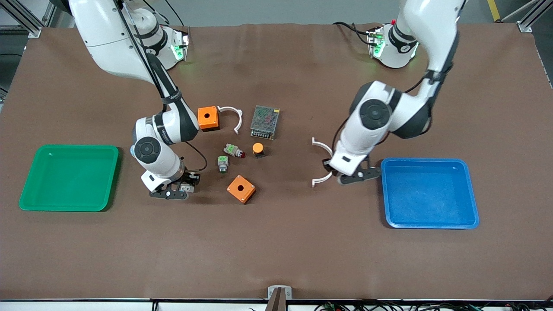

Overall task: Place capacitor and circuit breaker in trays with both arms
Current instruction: 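Carry the capacitor to the blue tray while the right gripper carries the breaker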

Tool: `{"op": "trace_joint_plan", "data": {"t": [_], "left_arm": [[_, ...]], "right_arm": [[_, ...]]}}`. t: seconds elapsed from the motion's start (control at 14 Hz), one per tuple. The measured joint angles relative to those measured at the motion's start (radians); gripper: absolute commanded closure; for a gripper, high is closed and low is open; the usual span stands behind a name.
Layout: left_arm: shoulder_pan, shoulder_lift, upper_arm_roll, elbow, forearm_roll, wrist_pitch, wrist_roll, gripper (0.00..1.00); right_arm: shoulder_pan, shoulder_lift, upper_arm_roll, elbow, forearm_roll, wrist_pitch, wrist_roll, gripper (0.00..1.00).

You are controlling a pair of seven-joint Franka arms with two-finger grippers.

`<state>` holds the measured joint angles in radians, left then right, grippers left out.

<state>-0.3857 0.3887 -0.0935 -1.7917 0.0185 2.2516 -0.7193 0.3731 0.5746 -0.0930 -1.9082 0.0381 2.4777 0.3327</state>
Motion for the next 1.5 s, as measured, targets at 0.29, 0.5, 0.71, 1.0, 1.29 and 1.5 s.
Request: {"op": "trace_joint_plan", "data": {"t": [0.29,0.5,0.71,1.0,1.29,1.5], "left_arm": [[0.139,-0.034,0.002,-0.003,0.000,-0.065,0.149,0.76],[0.243,-0.034,0.004,-0.012,0.000,-0.067,0.286,0.76],[0.334,-0.022,0.006,-0.021,0.000,-0.070,0.413,0.76],[0.421,0.037,0.007,-0.022,0.001,-0.070,0.534,0.76],[0.444,0.120,0.008,0.020,0.009,-0.057,0.563,0.76],[0.452,0.189,0.009,0.063,0.074,-0.029,0.563,0.75]], "right_arm": [[-0.136,-0.036,-0.012,0.090,0.000,-0.171,-0.144,1.00],[-0.315,-0.084,-0.016,0.116,0.000,-0.218,-0.354,1.00],[-0.505,-0.086,-0.017,0.109,0.000,-0.218,-0.523,1.00],[-0.690,-0.077,-0.015,0.102,0.026,-0.203,-0.711,1.00],[-0.752,-0.046,-0.013,0.096,0.104,-0.188,-0.829,1.00],[-0.747,-0.014,0.001,0.092,0.104,-0.140,-0.832,1.00]]}}
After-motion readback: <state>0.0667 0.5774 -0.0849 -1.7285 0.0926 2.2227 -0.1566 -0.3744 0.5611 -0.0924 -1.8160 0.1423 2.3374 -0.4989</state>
